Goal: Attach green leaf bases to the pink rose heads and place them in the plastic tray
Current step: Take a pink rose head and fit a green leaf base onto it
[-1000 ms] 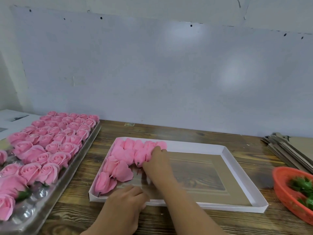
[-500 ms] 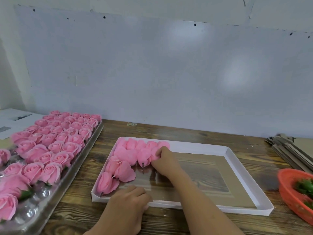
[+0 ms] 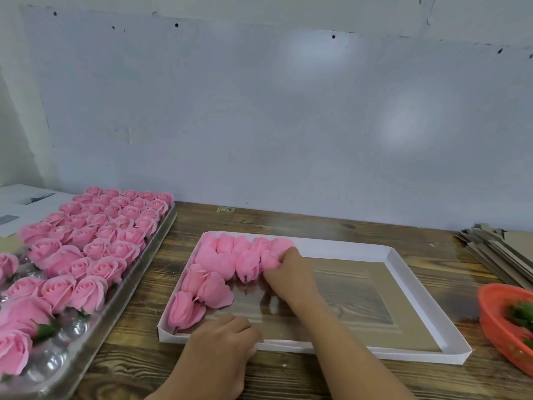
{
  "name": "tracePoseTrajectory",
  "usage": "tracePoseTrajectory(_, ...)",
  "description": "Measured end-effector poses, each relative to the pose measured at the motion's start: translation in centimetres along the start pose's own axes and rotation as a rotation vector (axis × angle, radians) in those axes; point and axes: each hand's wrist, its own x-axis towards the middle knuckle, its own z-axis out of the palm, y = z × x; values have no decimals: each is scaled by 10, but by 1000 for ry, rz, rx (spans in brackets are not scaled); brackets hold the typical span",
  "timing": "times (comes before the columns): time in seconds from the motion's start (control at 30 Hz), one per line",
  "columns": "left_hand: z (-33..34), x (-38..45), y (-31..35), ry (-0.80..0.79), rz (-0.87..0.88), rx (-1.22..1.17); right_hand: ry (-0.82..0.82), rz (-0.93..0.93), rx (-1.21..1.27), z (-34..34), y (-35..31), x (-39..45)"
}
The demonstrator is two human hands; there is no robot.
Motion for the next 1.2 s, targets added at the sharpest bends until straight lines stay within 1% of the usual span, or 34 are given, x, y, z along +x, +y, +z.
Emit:
tracePoseTrajectory(0.1, 0, -1, 1, 19, -14, -33, -17, 49, 50, -22, 10, -5)
tracePoseTrajectory(0.13, 0, -2, 2, 25, -25, -50, -26, 90, 85, -30, 14, -9)
tracePoseTrajectory(0.17, 0, -3, 3, 29, -40, -72, -36, 143, 172, -38, 18, -12)
tracePoseTrajectory(0.23, -3, -3, 5, 35, -105, -145, -93, 256, 490, -55, 24, -25)
tracePoseTrajectory(0.33, -7, 7, 9, 57, -258, -249, -220, 351, 1018, -76, 28, -45)
tracePoseTrajectory(0.4, -10, 20, 16, 54, -352, -365, -303, 374, 1241, -83, 31, -57)
tracePoseTrajectory(0.47, -15, 39, 29, -22, -422, -563, -404, 317, 1349, -83, 30, -69)
tracePoseTrajectory(0.53, -17, 57, 42, -58, -430, -838, -463, 225, 1401, -80, 27, -77)
tracePoseTrajectory(0.6, -16, 72, 54, -32, -428, -1037, -411, 164, 1425, -79, 28, -80)
tracePoseTrajectory(0.67, -11, 81, 63, 12, -459, -1120, -316, 151, 1438, -78, 32, -79)
tracePoseTrajectory(0.73, -5, 88, 70, 76, -524, -1133, -243, 128, 1392, -77, 33, -79)
tracePoseTrajectory(0.83, -1, 96, 77, 148, -548, -1156, -222, 80, 1312, -71, 30, -83)
tracePoseTrajectory(0.93, -2, 99, 73, 168, -524, -1280, -279, 56, 1292, -69, 27, -85)
tracePoseTrajectory(1.03, -3, 95, 65, 117, -499, -1421, -407, 54, 1339, -71, 26, -87)
tracePoseTrajectory(1.1, -2, 91, 61, 89, -510, -1483, -483, 114, 1378, -72, 26, -88)
tracePoseTrajectory(1.2, -2, 86, 61, 73, -516, -1560, -551, 186, 1431, -75, 25, -89)
